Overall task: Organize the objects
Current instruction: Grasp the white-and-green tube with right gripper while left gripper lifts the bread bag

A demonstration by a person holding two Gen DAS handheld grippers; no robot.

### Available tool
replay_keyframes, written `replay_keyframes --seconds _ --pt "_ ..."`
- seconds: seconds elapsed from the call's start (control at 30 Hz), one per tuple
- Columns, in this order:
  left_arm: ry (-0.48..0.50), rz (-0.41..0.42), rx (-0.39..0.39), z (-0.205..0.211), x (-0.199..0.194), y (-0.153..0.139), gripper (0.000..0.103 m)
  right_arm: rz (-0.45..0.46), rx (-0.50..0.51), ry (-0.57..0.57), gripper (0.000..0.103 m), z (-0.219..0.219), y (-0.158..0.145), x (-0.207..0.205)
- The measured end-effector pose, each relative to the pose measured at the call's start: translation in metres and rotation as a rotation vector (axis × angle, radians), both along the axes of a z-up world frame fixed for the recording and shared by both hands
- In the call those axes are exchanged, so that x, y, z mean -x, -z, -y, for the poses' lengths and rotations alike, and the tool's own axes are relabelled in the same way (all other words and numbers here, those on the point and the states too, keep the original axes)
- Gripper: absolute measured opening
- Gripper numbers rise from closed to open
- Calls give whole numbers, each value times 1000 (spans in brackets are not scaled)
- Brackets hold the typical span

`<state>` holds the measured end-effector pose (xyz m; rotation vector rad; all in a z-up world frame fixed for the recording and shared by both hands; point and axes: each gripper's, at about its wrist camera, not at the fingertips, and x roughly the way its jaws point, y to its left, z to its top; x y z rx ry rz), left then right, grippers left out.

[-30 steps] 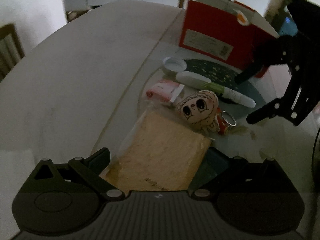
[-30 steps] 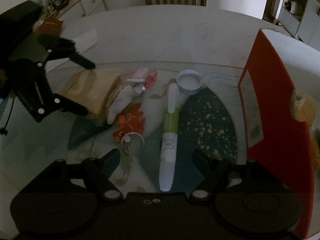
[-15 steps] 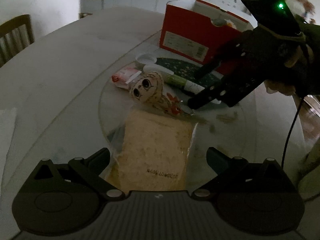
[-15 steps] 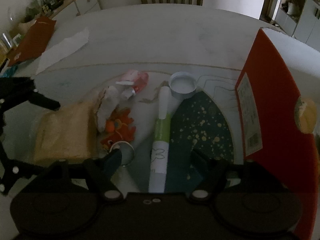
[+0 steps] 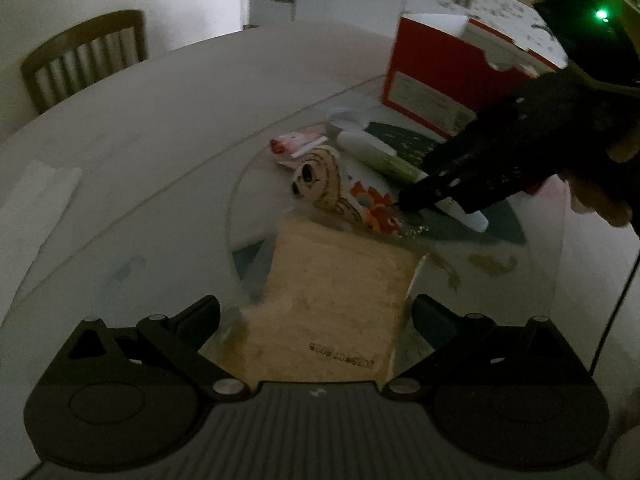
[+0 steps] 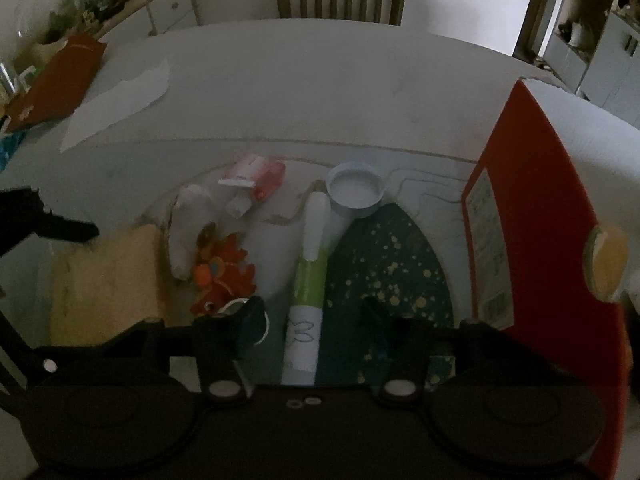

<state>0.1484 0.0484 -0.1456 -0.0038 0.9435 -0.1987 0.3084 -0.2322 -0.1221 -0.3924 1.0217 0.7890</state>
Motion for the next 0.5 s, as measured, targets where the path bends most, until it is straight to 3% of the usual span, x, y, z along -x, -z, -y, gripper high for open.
replay_keyframes --seconds 0.2,0.33,0.5 --pt "-55 13 -3 4 6 1 102 38 -5 -8 52 -1 -8 -2" --pt "-86 18 -8 5 8 1 100 27 10 -4 44 -6 -2 -5" --pt "-130 19 -24 9 10 1 99 39 11 -2 42 -7 3 -4"
